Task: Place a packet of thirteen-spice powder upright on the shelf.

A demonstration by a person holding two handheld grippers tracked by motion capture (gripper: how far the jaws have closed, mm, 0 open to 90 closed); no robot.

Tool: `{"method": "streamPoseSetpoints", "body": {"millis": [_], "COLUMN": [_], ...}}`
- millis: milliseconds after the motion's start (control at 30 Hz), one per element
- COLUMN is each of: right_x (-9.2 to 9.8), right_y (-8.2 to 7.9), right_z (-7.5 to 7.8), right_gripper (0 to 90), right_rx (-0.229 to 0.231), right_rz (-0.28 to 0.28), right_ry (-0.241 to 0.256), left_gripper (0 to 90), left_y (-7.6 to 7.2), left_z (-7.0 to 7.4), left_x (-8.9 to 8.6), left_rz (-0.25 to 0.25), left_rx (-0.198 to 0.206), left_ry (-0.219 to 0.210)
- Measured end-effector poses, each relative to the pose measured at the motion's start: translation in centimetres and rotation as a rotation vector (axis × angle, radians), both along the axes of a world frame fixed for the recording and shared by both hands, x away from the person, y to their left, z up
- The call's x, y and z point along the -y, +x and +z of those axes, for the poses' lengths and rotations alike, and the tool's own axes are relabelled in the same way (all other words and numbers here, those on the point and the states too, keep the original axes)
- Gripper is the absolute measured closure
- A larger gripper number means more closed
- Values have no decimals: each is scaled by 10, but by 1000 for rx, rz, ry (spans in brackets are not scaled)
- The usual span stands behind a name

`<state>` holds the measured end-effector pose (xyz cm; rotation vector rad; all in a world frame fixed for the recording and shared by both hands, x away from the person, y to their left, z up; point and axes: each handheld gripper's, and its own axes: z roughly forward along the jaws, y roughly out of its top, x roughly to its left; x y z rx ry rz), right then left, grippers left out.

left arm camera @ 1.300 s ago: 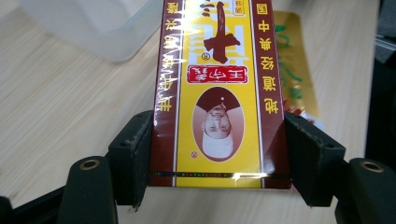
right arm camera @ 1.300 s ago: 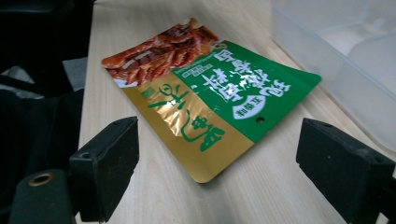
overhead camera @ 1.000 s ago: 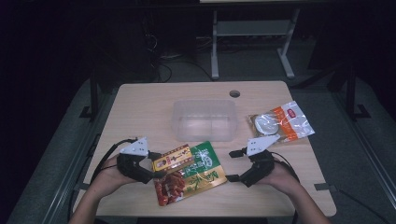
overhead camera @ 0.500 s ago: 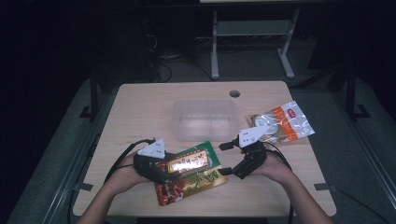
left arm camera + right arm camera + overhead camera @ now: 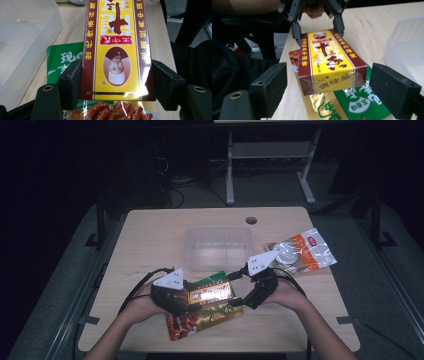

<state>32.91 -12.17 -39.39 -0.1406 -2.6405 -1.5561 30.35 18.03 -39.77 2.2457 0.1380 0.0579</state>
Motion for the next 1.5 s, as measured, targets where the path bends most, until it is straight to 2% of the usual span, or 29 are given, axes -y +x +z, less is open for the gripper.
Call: {"method": "streamPoseSetpoints", "body": {"millis": [133,267,300,400,667,800,900,1033,1067,1167,1267,1500], "right_x": [-1,-2,-2,-2,-1,-1,-2,-4,-4,-5,-5,-2], "right_y": [0,-1,-1,0,0,-1,-3,-5,-5,-4,-4,-5], "right_z": [-2,-3,-3,-4,-5,-3,-1,-1,-1,-1,0,3], "right_gripper": [196,239,249,279,286,300,310,316,317,318,319,321], "right_rx": [-9,8,-3,-1,1,11,24,17,16,12,13,17], "right_rz": [18,24,25,34,44,42,38,28,30,22,14,-8], "right_ry": [-3,-13,-7,-3,1,7,-1,-15,-15,-19,-22,-25], "left_gripper": [316,316,316,316,316,315,313,308,305,281,217,127], "left_y": [0,0,0,-1,0,1,3,4,3,1,1,0], "left_z": [-1,-1,-1,-2,-2,-4,-7,-11,-13,-14,-14,-14], "left_x": [0,0,0,0,0,0,0,2,3,5,6,0], "left_rz": [-5,-13,-15,-17,-25,-31,-39,-46,-40,-30,-11,37], "left_rx": [-7,-15,-16,-20,-25,-42,-48,-46,-48,-11,4,-28], "left_ry": [-15,-29,-31,-40,-50,-58,-51,-27,-32,-14,-1,9]}}
